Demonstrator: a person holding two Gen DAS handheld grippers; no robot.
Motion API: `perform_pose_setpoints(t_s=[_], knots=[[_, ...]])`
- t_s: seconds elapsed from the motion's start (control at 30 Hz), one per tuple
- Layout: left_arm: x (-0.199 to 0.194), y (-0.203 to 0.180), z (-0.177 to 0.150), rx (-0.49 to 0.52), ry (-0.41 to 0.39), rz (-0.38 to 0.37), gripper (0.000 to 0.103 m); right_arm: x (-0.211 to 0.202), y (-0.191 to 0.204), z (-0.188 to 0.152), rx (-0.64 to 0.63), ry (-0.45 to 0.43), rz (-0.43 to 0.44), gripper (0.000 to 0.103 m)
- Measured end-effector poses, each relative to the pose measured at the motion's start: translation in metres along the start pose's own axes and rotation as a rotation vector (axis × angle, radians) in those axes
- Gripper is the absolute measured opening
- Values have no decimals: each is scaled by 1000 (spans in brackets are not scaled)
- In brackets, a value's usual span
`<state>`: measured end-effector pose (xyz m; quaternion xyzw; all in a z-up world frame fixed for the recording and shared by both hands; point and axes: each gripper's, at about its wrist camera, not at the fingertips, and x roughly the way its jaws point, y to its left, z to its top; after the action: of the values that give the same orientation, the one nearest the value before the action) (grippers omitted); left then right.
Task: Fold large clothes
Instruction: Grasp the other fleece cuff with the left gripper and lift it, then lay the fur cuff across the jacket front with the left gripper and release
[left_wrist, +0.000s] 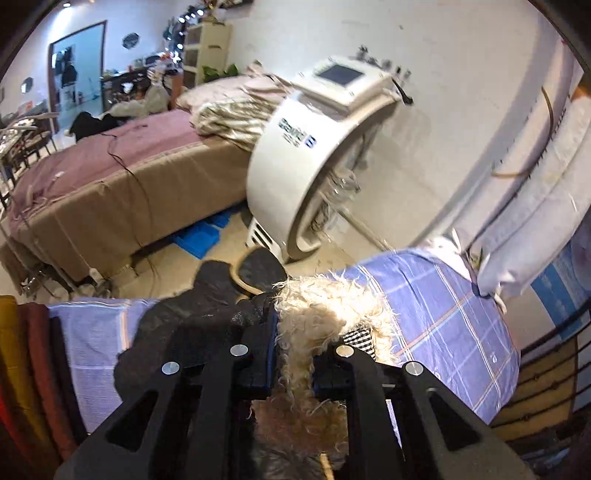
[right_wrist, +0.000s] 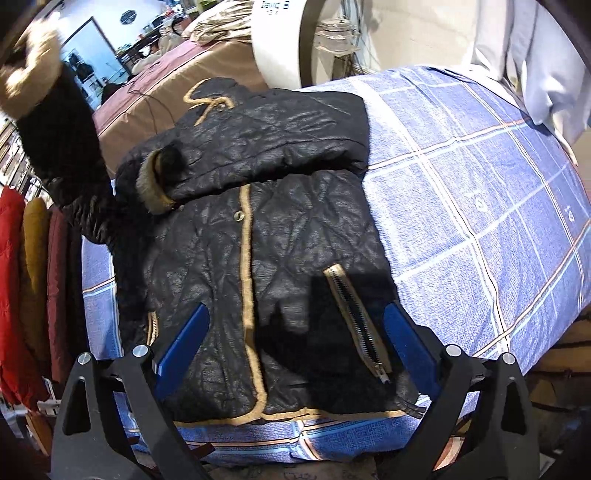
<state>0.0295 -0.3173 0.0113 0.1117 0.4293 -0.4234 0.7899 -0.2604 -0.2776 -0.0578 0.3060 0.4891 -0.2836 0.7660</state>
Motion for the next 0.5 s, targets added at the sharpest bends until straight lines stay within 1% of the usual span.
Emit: perform_pose_setpoints(t_s=[0.07,0.1,0.13,0.17,0.2,0.23,0.27,0.3,0.33,0.37,0.43,0.5], knots=[[48,-29,-18,37,81,-4,22,0,-13,6,31,-2,-10,95],[72,-42,-28,54,125,-19,37,1,-20,9,44,-1,-17,95],[86,-41,-37,65,157,-40,66,2,-26,11,54,5,-23,95],[97,-43,-50,72,188,-55,79,4,-32,12,65,12,-28,95],[105,-47,-59,70,193,-49,85,6,-38,13,79,19,-31,95],[109,-49,-65,62,199,-54,87,9,-43,13,93,26,-33,95],[106,-44,-64,50,213,-76,89,10,-47,13,106,33,-35,95],[105,-42,-65,34,233,-105,97,13,-52,13,118,40,-33,95],[104,-42,-66,21,252,-134,97,17,-55,13,130,50,-30,95],[101,-38,-68,15,255,-160,97,21,-58,15,137,61,-28,95],[81,-26,-64,27,228,-143,97,30,-59,20,145,81,-23,95],[65,3,-63,36,195,-71,97,35,-56,31,141,82,-15,95]])
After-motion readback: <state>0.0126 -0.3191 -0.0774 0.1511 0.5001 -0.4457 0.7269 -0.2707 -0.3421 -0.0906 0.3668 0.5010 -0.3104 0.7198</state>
